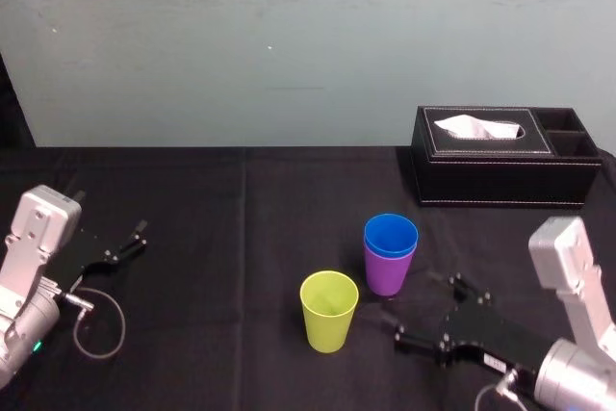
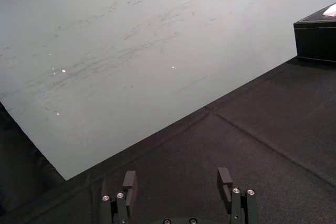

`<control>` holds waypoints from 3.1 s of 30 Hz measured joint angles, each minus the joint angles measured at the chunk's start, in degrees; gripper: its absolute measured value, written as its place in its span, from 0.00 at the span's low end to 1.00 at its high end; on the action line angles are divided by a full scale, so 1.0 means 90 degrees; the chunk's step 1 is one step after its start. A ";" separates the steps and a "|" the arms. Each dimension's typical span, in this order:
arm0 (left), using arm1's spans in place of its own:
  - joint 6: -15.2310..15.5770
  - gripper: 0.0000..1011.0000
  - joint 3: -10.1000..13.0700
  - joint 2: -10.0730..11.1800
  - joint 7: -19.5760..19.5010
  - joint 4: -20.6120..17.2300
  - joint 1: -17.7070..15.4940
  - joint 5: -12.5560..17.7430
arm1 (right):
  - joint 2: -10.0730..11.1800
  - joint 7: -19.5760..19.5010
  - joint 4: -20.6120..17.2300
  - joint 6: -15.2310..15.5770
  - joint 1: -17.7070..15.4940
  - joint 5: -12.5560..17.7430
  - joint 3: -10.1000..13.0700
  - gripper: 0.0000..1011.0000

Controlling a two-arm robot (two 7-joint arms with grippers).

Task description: Stack the three plastic cups sequentially using one hand.

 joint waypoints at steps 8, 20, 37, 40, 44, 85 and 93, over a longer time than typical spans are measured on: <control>0.0000 0.99 0.0000 0.0000 0.0000 0.0000 0.0000 0.0000 | 0.0083 -0.0027 0.0077 -0.0048 -0.0190 -0.0139 -0.0292 0.99; 0.0000 0.99 -0.0001 0.0000 0.0000 0.0000 0.0000 0.0000 | -0.0162 -0.0034 0.0474 -0.0305 -0.0007 -0.0494 -0.0667 0.99; 0.0000 0.99 -0.0001 0.0000 0.0000 0.0000 0.0000 0.0000 | -0.0584 -0.0038 0.0904 -0.0414 0.0304 -0.0704 -0.0862 0.99; 0.0000 0.99 -0.0001 0.0000 0.0000 0.0000 0.0000 0.0000 | -0.0663 -0.0041 0.1015 -0.0397 0.0405 -0.0749 -0.0903 0.99; 0.0000 0.99 0.0000 0.0000 0.0000 0.0000 0.0000 0.0000 | -0.0743 -0.0037 0.1119 -0.0390 0.0509 -0.0785 -0.0944 0.99; 0.0000 0.99 0.0000 0.0000 0.0000 0.0000 0.0000 0.0000 | -0.1380 -0.0119 0.1821 -0.0609 0.0999 -0.0925 -0.1074 0.99; 0.0000 0.99 0.0000 0.0000 0.0000 0.0000 0.0000 0.0000 | -0.1469 -0.0128 0.1928 -0.0653 0.1071 -0.0949 -0.1090 0.99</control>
